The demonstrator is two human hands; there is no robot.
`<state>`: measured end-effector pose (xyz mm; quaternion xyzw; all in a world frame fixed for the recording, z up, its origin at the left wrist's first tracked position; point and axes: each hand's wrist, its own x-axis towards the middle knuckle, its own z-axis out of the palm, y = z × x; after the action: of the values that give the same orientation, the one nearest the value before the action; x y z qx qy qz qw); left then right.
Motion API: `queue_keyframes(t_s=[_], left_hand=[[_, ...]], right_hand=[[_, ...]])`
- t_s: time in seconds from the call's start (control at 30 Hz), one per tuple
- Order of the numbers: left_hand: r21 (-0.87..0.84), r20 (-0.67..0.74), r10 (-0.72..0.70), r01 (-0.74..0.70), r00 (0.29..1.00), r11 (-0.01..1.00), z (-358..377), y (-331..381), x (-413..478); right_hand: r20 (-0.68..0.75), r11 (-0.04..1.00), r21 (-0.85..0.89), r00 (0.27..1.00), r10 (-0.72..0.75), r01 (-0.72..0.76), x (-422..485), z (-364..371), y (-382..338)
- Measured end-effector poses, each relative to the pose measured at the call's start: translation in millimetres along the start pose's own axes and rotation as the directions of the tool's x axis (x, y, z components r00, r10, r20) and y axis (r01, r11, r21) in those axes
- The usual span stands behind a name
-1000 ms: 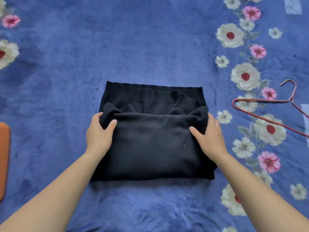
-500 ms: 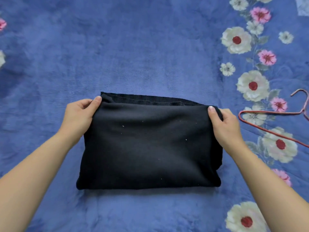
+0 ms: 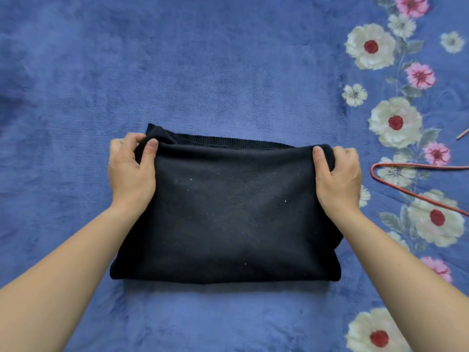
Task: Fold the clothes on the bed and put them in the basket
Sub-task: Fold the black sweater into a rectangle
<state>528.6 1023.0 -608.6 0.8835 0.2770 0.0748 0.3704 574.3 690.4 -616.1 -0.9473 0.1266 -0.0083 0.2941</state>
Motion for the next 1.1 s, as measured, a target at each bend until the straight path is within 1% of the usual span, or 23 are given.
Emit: queue_keyframes(t_s=[0.03, 0.1, 0.17, 0.23, 0.3, 0.37, 0.43, 0.5, 0.57, 0.63, 0.7, 0.73, 0.77, 0.83, 0.9, 0.93, 0.97, 1.0, 1.03, 1.07, 1.1], left_hand=[[-0.006, -0.016, -0.028, 0.028, 0.999, 1.0, 2, 1, 7], [-0.021, 0.001, -0.127, 0.127, 0.992, 0.992, 11, -3, 18], [-0.018, 0.019, -0.217, 0.217, 0.976, 0.976, 18, -7, 23], [-0.023, 0.01, -0.276, 0.276, 0.961, 0.961, 19, -5, 15], [-0.004, 0.016, -0.328, 0.329, 0.944, 0.944, 11, -3, -9], [0.067, 0.039, -0.361, 0.358, 0.932, 0.931, 0, -12, -42], [0.126, 0.035, -0.417, 0.41, 0.908, 0.904, -12, -26, -76], [0.145, 0.046, -0.494, 0.484, 0.868, 0.863, -20, -37, -103], [0.157, 0.072, -0.53, 0.515, 0.845, 0.843, -23, -44, -119], [0.136, 0.076, -0.505, 0.493, 0.859, 0.859, -28, -41, -123], [0.073, 0.031, -0.446, 0.443, 0.894, 0.893, -38, -35, -122], [0.048, -0.005, -0.419, 0.419, 0.908, 0.907, -44, -33, -122], [0.029, -0.035, -0.404, 0.405, 0.914, 0.914, -51, -31, -125], [0.052, -0.048, -0.396, 0.399, 0.917, 0.916, -62, -39, -137], [0.149, 0.016, -0.433, 0.426, 0.901, 0.892, -66, -52, -154], [0.21, 0.056, -0.44, 0.42, 0.896, 0.883, -65, -58, -160], [0.263, 0.074, -0.427, 0.395, 0.901, 0.88, -62, -63, -164], [0.31, 0.055, -0.388, 0.354, 0.92, 0.882, -58, -65, -164], [0.348, 0.02, -0.32, 0.294, 0.947, 0.89, -52, -64, -162], [0.36, -0.001, -0.224, 0.21, 0.975, 0.909, -44, -58, -160], [0.351, 0.005, -0.104, 0.095, 0.995, 0.932, -36, -47, -158]], right_hand=[[0.007, 0.999, 0.017, 0.999, 0.036, -0.036, 3, 1, -2], [0.087, 0.988, 0.009, 0.984, 0.153, -0.155, 8, 7, -2], [0.135, 0.975, 0.022, 0.967, 0.214, -0.219, 8, 10, -2], [0.145, 0.958, 0.092, 0.956, 0.256, -0.271, 4, 5, -3], [0.171, 0.921, 0.15, 0.927, 0.333, -0.359, -9, -5, 1], [0.235, 0.882, 0.171, 0.887, 0.397, -0.439, -28, -15, 11], [0.343, 0.819, 0.233, 0.833, 0.434, -0.524, -50, -25, 18], [0.48, 0.721, 0.318, 0.76, 0.437, -0.616, -71, -32, 22], [0.576, 0.663, 0.345, 0.708, 0.409, -0.664, -87, -36, 23], [0.604, 0.617, 0.366, 0.683, 0.411, -0.696, -95, -38, 22], [0.559, 0.575, 0.419, 0.699, 0.446, -0.702, -93, -43, 20], [0.53, 0.577, 0.441, 0.718, 0.451, -0.687, -91, -47, 21], [0.507, 0.595, 0.449, 0.738, 0.445, -0.667, -91, -52, 21], [0.486, 0.668, 0.382, 0.753, 0.443, -0.639, -101, -58, 26], [0.492, 0.756, 0.244, 0.749, 0.444, -0.608, -117, -59, 37], [0.501, 0.781, 0.197, 0.746, 0.439, -0.592, -124, -59, 41], [0.512, 0.785, 0.185, 0.74, 0.437, -0.591, -128, -58, 45], [0.525, 0.771, 0.193, 0.728, 0.441, -0.606, -129, -58, 46], [0.542, 0.747, 0.217, 0.714, 0.444, -0.629, -127, -58, 45], [0.565, 0.715, 0.242, 0.695, 0.446, -0.656, -124, -59, 45], [0.59, 0.683, 0.263, 0.673, 0.445, -0.682, -121, -59, 43]])
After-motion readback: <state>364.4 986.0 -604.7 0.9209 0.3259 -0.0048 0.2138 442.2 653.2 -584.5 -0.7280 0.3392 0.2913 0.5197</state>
